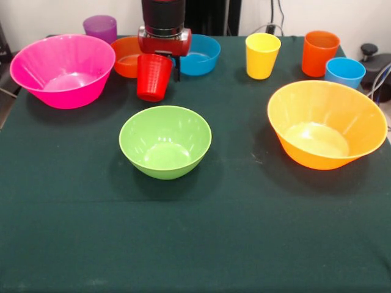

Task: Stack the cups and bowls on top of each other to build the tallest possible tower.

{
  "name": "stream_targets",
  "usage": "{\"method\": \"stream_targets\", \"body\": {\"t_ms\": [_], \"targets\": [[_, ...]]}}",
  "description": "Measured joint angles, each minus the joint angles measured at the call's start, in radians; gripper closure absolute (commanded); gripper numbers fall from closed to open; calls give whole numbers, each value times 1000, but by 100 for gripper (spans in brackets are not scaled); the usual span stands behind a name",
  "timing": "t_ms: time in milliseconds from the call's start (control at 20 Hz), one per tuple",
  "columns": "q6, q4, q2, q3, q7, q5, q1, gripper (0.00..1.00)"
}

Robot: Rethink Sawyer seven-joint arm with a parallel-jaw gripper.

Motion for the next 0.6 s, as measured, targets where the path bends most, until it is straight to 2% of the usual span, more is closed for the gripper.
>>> {"method": "stream_targets", "body": {"t_ms": [600], "targets": [[0, -5, 1, -7, 0, 0, 7, 0]]}}
